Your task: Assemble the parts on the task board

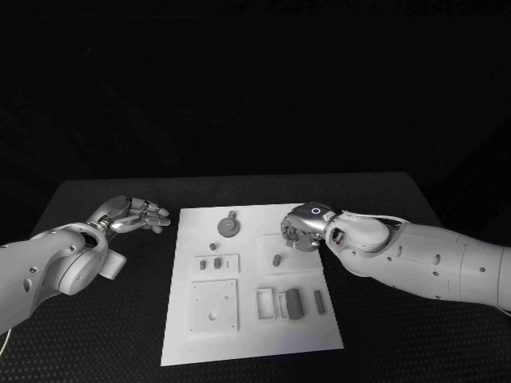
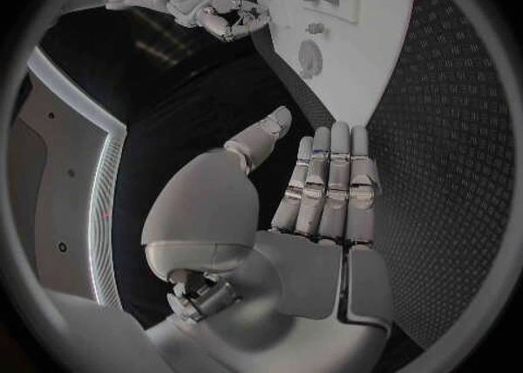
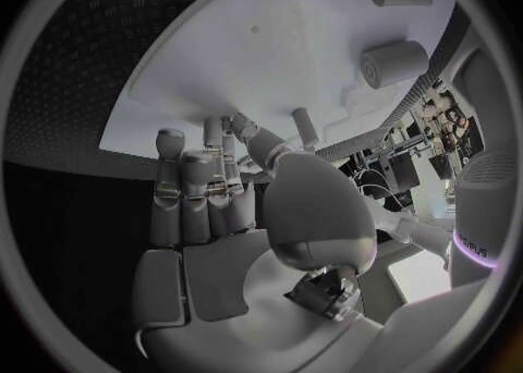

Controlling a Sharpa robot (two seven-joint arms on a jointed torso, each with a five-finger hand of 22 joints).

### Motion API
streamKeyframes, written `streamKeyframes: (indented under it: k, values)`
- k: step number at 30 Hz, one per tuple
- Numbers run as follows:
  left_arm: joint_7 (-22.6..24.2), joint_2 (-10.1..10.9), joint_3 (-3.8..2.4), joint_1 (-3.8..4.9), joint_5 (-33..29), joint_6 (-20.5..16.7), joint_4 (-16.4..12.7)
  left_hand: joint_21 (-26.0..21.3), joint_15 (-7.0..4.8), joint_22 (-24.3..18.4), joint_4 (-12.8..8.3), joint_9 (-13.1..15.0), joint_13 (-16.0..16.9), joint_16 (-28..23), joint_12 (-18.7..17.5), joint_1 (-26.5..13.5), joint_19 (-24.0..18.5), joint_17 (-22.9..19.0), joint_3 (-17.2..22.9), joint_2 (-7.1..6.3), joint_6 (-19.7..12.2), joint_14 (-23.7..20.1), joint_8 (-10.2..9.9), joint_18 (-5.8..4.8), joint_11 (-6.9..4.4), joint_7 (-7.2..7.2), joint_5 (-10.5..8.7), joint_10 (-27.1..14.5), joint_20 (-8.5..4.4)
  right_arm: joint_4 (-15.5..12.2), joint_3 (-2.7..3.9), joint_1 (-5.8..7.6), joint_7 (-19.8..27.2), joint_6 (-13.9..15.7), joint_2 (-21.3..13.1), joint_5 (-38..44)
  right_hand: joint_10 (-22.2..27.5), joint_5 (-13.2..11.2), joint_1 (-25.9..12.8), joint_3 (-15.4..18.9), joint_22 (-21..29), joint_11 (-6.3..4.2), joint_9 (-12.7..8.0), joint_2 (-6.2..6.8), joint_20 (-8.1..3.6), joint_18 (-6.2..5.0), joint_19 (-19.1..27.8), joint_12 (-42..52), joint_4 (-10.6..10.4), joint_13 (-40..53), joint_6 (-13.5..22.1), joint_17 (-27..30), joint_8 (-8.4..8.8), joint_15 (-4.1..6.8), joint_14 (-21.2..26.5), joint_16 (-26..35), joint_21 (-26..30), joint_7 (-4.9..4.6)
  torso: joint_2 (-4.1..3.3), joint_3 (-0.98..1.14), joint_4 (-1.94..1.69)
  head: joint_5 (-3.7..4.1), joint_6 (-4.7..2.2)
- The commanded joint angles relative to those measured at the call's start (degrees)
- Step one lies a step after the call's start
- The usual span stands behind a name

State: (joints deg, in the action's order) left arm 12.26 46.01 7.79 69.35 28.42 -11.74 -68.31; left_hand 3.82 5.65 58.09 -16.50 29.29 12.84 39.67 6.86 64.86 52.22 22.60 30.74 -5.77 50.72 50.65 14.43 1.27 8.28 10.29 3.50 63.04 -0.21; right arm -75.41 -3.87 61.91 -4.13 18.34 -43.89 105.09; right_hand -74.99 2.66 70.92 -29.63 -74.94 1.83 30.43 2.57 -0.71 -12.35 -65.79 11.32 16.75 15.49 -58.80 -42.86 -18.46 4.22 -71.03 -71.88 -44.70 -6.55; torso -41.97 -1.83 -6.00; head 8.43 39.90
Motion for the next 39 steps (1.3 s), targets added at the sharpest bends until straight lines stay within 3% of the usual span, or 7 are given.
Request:
streamKeyframes:
  k: [1, 14, 32, 39]
  values:
    - [0.47, -0.09, -0.05, 0.04, -0.38, 0.53, -0.03, 0.01, 0.04, -0.06, -0.01, -0.05, -0.09, -0.38, -0.21, -0.37, -0.08, 0.1, -0.21, 0.31, -0.35, 0.46, 0.24, -0.03, -0.08, -0.05, 0.29, -0.33, 0.24, 0.05, -0.48, -0.67, -1.07, -1.4, 0.01, 1.37, -0.48, 0.19, 1.08, 0.15, -0.14, -0.17, 0.13, -0.4, -0.07, -2.65, -0.41, 0.22, 0.2, -0.05, -0.4, -0.07, -0.36, 0.48, -0.09, -0.19, -0.4, 0.14, 0.0, -0.02, -0.03, -0.02, 0.01]
    - [0.53, -0.12, -0.05, 0.04, -0.38, 0.43, 0.24, 0.01, 0.03, -0.17, -0.02, -0.08, -0.17, -0.52, -0.21, -0.29, -0.05, 0.23, -0.2, 0.29, -0.42, 0.52, 0.25, -0.03, -0.05, -0.03, 0.39, -0.41, 0.23, -0.86, -0.05, -0.65, -1.2, -0.41, -0.41, 1.41, -0.62, 0.19, 1.22, 0.15, -0.21, -0.23, 0.21, -0.28, -0.16, -2.65, -0.53, 0.16, 0.2, 0.0, -0.48, -0.17, -0.39, 0.55, -0.15, -0.2, -0.47, 0.19, -0.01, -0.02, 0.01, -0.27, -0.26]
    - [0.51, -0.18, -0.05, 0.03, -0.39, 0.46, 0.37, 0.02, 0.03, -0.27, 0.0, -0.11, -0.24, -0.64, -0.2, -0.31, -0.03, 0.35, -0.23, 0.27, -0.46, 0.57, 0.26, -0.04, -0.03, -0.01, 0.41, -0.46, 0.24, -2.24, 2.19, -0.33, -1.0, -0.21, -0.85, 0.16, -0.77, 0.19, 1.26, 0.16, -0.26, -0.27, 0.29, -0.21, -0.21, -2.65, -0.62, 0.12, 0.19, 0.04, -0.56, -0.25, -0.41, 0.59, -0.22, -0.22, -0.51, 0.22, -0.02, 0.0, 0.04, -0.4, -0.34]
    - [0.48, -0.19, -0.05, 0.03, -0.41, 0.48, 0.44, 0.01, 0.03, -0.31, 0.01, -0.12, -0.27, -0.68, -0.19, -0.32, -0.02, 0.39, -0.24, 0.27, -0.47, 0.58, 0.27, -0.04, -0.02, -0.01, 0.41, -0.48, 0.24, -2.93, 2.49, 0.26, -0.97, -0.56, -1.3, -0.31, -0.81, 0.19, 1.25, 0.16, -0.27, -0.28, 0.31, -0.22, -0.22, -2.65, -0.64, 0.1, 0.18, 0.05, -0.58, -0.27, -0.42, 0.6, -0.23, -0.22, -0.52, 0.22, -0.01, -0.02, 0.01, -0.37, -0.34]
